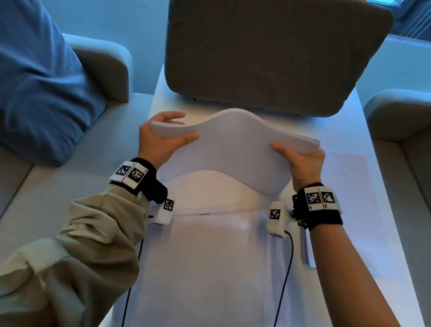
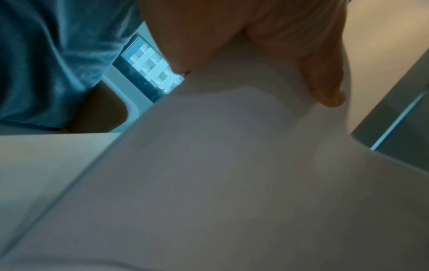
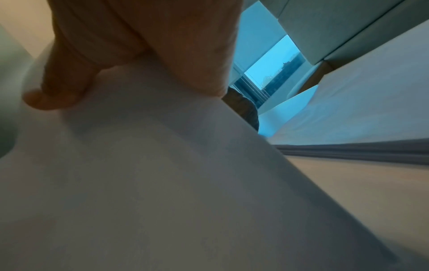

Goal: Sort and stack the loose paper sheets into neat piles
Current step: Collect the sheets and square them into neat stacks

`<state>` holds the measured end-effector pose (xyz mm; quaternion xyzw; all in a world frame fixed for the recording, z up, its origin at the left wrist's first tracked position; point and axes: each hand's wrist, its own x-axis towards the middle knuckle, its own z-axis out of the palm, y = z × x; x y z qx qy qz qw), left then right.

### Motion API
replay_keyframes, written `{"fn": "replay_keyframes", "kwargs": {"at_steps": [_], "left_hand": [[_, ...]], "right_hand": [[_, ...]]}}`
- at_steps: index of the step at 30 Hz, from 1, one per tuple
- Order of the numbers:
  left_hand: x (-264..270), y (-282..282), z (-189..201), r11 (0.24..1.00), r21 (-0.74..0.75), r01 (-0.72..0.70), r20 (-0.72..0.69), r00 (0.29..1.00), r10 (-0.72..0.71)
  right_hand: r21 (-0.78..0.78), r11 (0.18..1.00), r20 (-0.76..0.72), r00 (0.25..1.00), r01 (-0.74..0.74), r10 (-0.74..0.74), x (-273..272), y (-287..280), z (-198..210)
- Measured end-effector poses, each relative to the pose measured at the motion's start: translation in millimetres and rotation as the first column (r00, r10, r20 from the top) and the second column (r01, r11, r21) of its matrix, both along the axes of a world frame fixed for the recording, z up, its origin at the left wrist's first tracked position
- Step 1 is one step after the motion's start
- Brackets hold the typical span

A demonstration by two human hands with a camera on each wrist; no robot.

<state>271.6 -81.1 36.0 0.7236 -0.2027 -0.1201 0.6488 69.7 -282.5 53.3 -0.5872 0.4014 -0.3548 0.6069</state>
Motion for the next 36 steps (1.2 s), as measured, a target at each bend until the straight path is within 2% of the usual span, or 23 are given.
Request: {"fn": "replay_keyframes", "kwargs": {"at_steps": [3, 6, 8, 11, 15, 18, 19, 21, 23, 25, 26, 29, 33, 36], "left_hand": [[3, 2, -1, 1.0, 0.008, -0.002, -0.03, 1.0, 0.003], [2, 5, -16, 0.988, 0.152, -0.035, -0.156, 0.986, 0.059], [-2, 4, -22, 0.978, 0.204, -0.034, -0.173, 0.982, 0.07], [-2, -1, -21, 0.978, 0.19, -0.082, -0.167, 0.979, 0.115], [7, 0, -24, 0.975, 0.186, -0.124, -0.165, 0.974, 0.156], [3, 3, -33, 0.948, 0.283, -0.149, -0.188, 0.96, 0.207], [-4, 1, -33, 0.944, 0.302, -0.136, -0.248, 0.944, 0.216], [-30, -4, -24, 0.975, 0.218, -0.035, -0.45, 0.883, 0.133], [-66, -10, -12, 0.99, 0.051, 0.134, -0.574, 0.815, -0.081], [-103, -17, -3, 0.961, -0.046, 0.273, -0.556, 0.792, -0.252], [-117, -21, -2, 0.95, -0.063, 0.307, -0.527, 0.798, -0.292], [-144, -33, -4, 0.958, -0.035, 0.284, -0.435, 0.859, -0.27], [-155, -44, -9, 0.941, 0.108, 0.32, -0.301, 0.913, -0.276], [-161, -49, -13, 0.928, 0.155, 0.339, -0.293, 0.913, -0.285]], "right_hand": [[0.0, 1.0, -0.005, 0.999, 0.031, -0.031, -3, -4, -5], [0.014, 1.0, -0.072, 0.997, -0.018, 0.019, -7, -4, -13], [-0.012, 0.998, -0.148, 0.987, -0.066, 0.064, -9, -1, -14], [-0.043, 0.995, -0.208, 0.975, -0.089, 0.078, -14, 1, -3], [-0.039, 0.996, -0.17, 0.982, -0.086, 0.078, -31, 7, 13], [0.098, 0.995, -0.066, 0.998, -0.011, 0.018, -47, 16, 18], [0.158, 0.987, -0.023, 1.0, 0.02, -0.017, -53, 19, 19], [0.252, 0.964, 0.03, 0.995, 0.081, -0.092, -63, 24, 21], [0.314, 0.942, 0.042, 0.99, 0.114, -0.134, -74, 28, 20], [0.354, 0.925, 0.036, 0.987, 0.136, -0.159, -84, 31, 19], [0.369, 0.919, 0.034, 0.986, 0.141, -0.165, -89, 33, 18], [0.397, 0.909, 0.042, 0.987, 0.126, -0.155, -104, 35, 15], [0.354, 0.928, 0.005, 0.992, 0.118, -0.128, -136, 11, 15], [0.241, 0.969, -0.154, 0.988, 0.053, -0.016, -172, -22, 16]]}}
